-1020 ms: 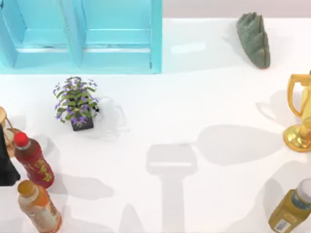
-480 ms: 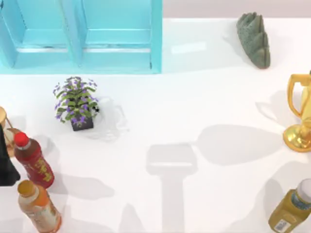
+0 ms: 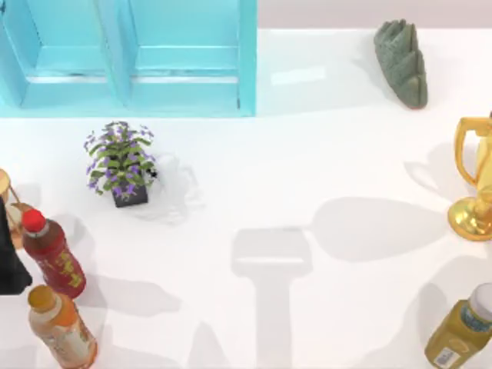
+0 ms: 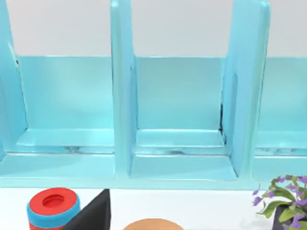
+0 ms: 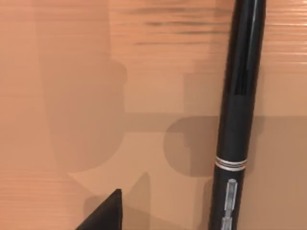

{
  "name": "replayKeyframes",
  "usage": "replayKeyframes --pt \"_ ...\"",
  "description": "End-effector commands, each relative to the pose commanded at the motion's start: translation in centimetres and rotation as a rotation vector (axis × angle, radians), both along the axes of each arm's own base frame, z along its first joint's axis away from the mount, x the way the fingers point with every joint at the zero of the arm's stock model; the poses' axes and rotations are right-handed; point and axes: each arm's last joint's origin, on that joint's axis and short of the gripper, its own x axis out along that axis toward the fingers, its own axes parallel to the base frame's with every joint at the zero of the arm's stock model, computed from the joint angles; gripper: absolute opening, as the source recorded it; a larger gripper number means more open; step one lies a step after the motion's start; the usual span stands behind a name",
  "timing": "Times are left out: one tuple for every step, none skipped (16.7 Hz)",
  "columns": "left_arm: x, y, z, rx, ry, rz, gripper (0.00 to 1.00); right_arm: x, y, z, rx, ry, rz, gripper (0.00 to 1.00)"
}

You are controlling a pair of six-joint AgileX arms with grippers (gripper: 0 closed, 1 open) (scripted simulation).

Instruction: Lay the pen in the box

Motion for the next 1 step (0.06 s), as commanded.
replayKeyframes --pt "0.0 0.0 0.0 0.0 0.0 0.0 1.0 0.0 0.0 0.0 0.0 0.0 0.0 1.0"
